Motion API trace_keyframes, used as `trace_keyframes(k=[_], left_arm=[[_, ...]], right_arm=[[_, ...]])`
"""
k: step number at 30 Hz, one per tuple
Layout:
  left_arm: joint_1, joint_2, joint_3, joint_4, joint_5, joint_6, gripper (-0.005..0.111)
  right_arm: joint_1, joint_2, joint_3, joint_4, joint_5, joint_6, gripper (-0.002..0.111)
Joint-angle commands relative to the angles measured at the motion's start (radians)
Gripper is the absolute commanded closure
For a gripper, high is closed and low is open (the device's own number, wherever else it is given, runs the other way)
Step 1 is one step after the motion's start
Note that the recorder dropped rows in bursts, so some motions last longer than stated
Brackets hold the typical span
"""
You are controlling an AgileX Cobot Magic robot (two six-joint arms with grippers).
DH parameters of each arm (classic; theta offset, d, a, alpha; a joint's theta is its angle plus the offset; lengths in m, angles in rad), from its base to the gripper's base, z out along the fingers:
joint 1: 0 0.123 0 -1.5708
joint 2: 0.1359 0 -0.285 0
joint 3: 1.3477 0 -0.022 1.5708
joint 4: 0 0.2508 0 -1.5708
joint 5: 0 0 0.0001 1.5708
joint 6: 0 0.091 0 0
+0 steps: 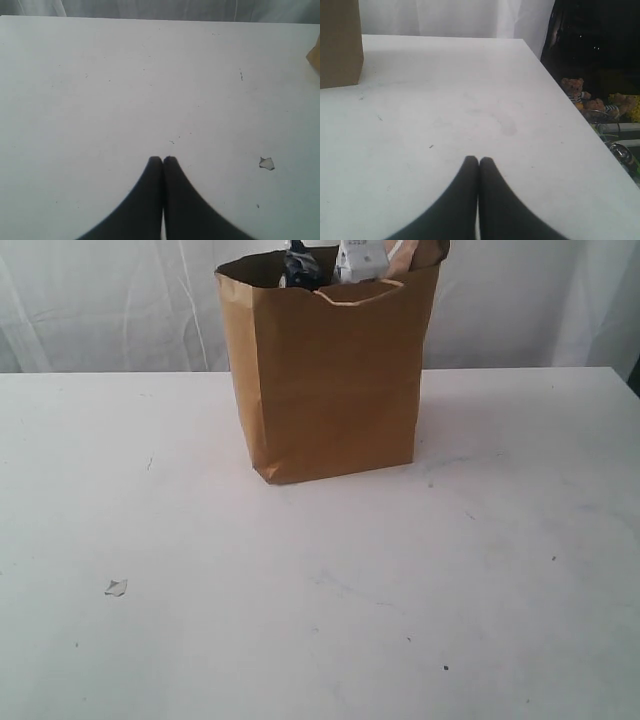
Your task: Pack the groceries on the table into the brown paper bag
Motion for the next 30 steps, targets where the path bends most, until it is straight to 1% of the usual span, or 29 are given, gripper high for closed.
trace_keyframes(k=[1, 9, 11, 12, 13, 14, 16, 17, 18, 19, 20, 21, 23, 25, 26, 28, 30], left_arm=[[0.002, -0.003, -0.002, -0.003, -0.003, -0.001, 0.107], [0.002, -0.003, 0.004, 0.006, -0.006, -0.001, 0.107], [-0.004, -0.003, 0.049, 0.102, -0.042, -0.011, 0.107], [-0.015, -0.003, 0.069, 0.127, -0.08, -0.035, 0.107], [-0.043, -0.003, 0.097, 0.136, -0.148, -0.042, 0.107], [-0.085, -0.003, 0.129, 0.144, -0.229, -0.042, 0.107], [-0.201, -0.003, 0.192, 0.154, -0.395, -0.042, 0.107], [-0.257, -0.003, 0.214, 0.152, -0.44, -0.042, 0.107], [-0.294, -0.003, 0.224, 0.141, -0.447, -0.042, 0.107], [-0.328, -0.003, 0.231, 0.122, -0.43, -0.042, 0.107], [-0.348, -0.003, 0.239, 0.093, -0.398, -0.042, 0.107], [-0.352, -0.003, 0.246, 0.068, -0.365, -0.042, 0.107], [-0.352, -0.003, 0.277, 0.007, -0.279, -0.042, 0.107], [-0.338, -0.003, 0.3, -0.03, -0.186, -0.043, 0.107], [-0.336, -0.003, 0.3, -0.033, -0.159, -0.006, 0.107], [-0.326, -0.003, 0.3, -0.042, -0.16, -0.038, 0.107], [-0.3, -0.002, 0.3, -0.042, -0.145, -0.086, 0.107]], right_arm=[[-0.001, -0.006, 0.002, 0.004, 0.001, -0.012, 0.108], [-0.001, -0.006, 0.002, 0.004, 0.001, -0.012, 0.108], [-0.001, -0.006, 0.002, 0.004, 0.001, -0.012, 0.108], [-0.001, -0.006, 0.002, 0.004, 0.001, -0.012, 0.108], [-0.001, -0.006, 0.002, 0.004, 0.001, -0.012, 0.108], [-0.001, -0.006, 0.002, 0.004, 0.001, -0.012, 0.108], [-0.001, -0.006, 0.002, 0.004, 0.001, -0.012, 0.108], [-0.001, -0.006, 0.002, 0.004, 0.001, -0.012, 0.108], [-0.001, -0.006, 0.002, 0.004, 0.001, -0.012, 0.108], [-0.001, -0.006, 0.002, 0.004, 0.001, -0.012, 0.108], [-0.001, -0.006, 0.002, 0.004, 0.001, -0.012, 0.108], [-0.001, -0.006, 0.002, 0.004, 0.001, -0.012, 0.108], [-0.001, -0.006, 0.002, 0.004, 0.001, -0.012, 0.108], [-0.001, -0.006, 0.002, 0.004, 0.001, -0.012, 0.108], [-0.001, -0.006, 0.002, 0.004, 0.001, -0.012, 0.108], [-0.001, -0.006, 0.002, 0.004, 0.001, -0.012, 0.108], [-0.001, -0.006, 0.002, 0.004, 0.001, -0.012, 0.108]])
